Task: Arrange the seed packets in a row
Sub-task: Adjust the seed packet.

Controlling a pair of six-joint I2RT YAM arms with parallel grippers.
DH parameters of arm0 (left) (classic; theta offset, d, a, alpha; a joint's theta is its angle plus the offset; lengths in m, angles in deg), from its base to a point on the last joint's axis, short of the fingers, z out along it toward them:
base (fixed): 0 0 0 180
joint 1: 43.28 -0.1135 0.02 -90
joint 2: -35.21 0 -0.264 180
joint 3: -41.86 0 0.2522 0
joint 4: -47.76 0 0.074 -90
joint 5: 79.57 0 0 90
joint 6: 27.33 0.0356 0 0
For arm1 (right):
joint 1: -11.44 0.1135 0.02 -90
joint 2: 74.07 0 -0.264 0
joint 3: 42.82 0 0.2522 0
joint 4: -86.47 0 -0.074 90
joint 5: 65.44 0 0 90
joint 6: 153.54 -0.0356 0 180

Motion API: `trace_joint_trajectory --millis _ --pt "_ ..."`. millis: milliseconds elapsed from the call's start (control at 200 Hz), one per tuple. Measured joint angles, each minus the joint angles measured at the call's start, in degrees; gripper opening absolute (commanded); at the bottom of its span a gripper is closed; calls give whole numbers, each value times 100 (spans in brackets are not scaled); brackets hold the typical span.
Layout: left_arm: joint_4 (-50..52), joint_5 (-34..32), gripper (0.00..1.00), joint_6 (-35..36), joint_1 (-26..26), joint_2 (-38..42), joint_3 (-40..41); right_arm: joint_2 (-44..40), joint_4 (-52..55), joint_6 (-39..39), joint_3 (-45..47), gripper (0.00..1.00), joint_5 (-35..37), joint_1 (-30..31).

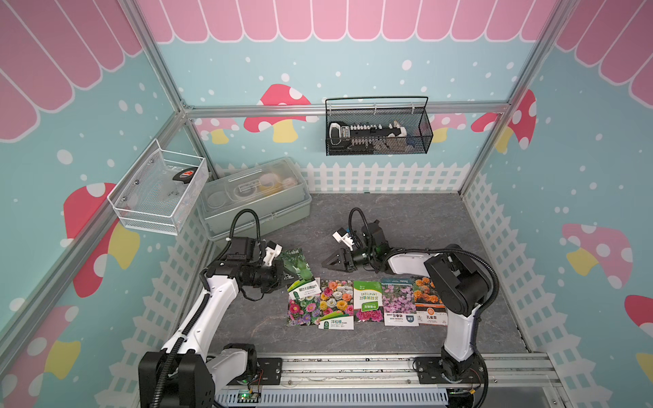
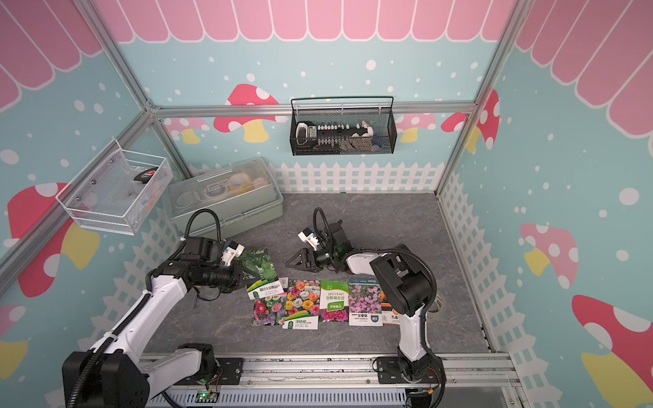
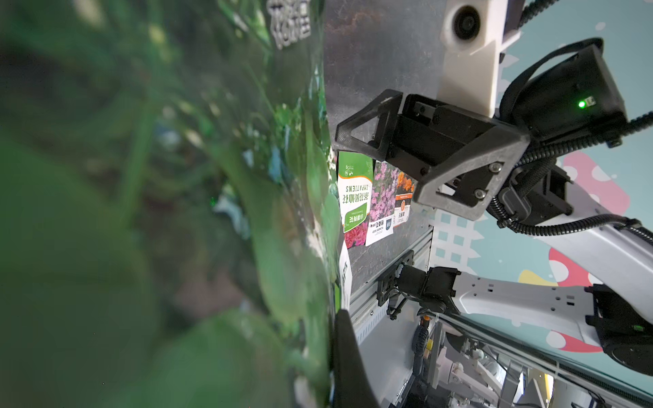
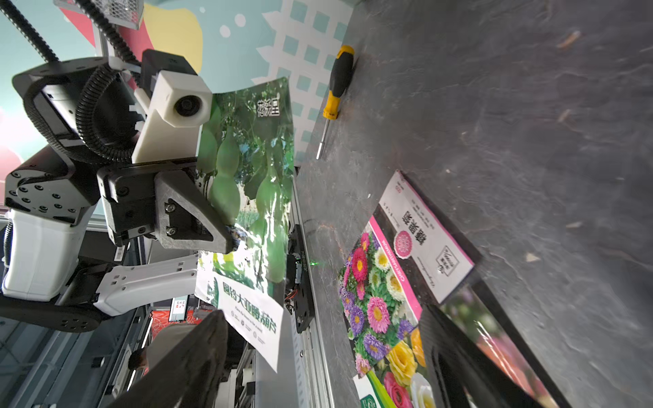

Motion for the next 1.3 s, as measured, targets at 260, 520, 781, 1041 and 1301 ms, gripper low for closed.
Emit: trace_joint_trajectory --millis 260,520,781,1041,1301 --pt "-238 118 0 -55 271 -138 0 28 157 -94 -313 69 44 352" --pt "-323 140 0 -136 273 -138 0 326 -155 -535 -455 34 37 518" --pt "-313 28 1 -175 275 -179 -2 365 -299 -756 -498 0 98 533" --pt "81 -881 99 -337 28 -254 -396 352 103 -507 -498 0 435 560" --pt "133 -3001 99 -776 -479 935 -1397 186 1080 -269 -651 0 1445 1043"
